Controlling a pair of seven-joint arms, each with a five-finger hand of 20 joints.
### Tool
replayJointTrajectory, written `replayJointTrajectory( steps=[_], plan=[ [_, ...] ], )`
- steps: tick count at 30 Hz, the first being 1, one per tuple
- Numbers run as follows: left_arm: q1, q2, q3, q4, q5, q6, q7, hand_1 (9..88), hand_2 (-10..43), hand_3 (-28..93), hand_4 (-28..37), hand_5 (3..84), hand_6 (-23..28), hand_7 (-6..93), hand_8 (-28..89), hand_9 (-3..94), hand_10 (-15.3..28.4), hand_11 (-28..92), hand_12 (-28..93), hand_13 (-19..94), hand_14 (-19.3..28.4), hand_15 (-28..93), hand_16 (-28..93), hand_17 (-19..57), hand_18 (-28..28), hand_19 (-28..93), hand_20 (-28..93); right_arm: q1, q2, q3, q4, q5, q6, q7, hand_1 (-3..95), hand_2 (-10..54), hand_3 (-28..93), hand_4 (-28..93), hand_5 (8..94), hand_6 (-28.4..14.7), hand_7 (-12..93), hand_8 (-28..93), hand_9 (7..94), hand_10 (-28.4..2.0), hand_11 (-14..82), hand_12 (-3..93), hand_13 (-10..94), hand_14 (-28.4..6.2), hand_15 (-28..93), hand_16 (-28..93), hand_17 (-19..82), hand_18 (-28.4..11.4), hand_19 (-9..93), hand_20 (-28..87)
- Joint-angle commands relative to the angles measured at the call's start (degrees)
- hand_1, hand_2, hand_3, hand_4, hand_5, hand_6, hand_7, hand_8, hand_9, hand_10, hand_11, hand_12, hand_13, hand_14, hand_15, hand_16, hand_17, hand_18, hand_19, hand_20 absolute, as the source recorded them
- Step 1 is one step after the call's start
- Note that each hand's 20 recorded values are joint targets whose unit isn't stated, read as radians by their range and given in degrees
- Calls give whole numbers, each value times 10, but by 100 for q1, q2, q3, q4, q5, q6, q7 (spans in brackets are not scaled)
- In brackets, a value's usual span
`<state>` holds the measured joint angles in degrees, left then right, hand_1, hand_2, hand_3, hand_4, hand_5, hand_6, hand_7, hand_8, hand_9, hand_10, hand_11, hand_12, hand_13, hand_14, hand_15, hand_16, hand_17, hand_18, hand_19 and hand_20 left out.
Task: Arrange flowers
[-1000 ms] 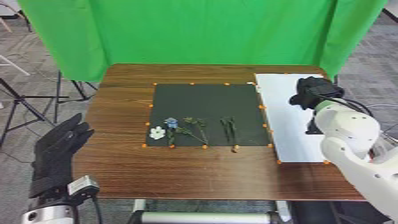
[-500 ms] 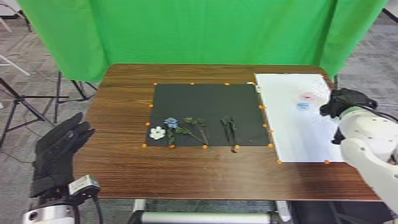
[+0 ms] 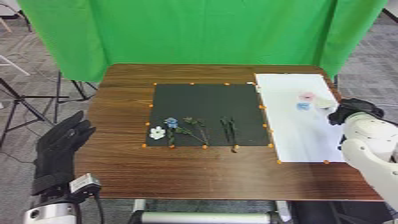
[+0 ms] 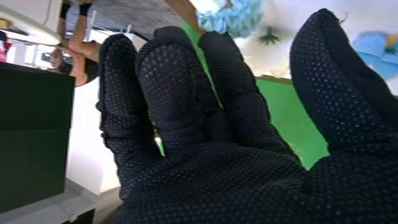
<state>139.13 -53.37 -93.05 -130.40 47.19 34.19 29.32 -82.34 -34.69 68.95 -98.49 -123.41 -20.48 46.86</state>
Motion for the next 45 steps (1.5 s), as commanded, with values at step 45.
replayJointTrajectory(
  steps=[45],
  plan=[
    [-112, -137, 64, 61, 82, -122, -119, 260, 62, 834, -192, 407, 109, 158, -110, 346, 201, 366, 55, 233, 268, 633, -176, -93, 211, 596, 13, 726, 135, -1330, 591, -447, 698, 48, 462, -11, 722, -282, 659, -27, 228, -10, 750, -116, 287, 200, 738, -62, 747, 170, 402, -199, 932, 4]
  ],
)
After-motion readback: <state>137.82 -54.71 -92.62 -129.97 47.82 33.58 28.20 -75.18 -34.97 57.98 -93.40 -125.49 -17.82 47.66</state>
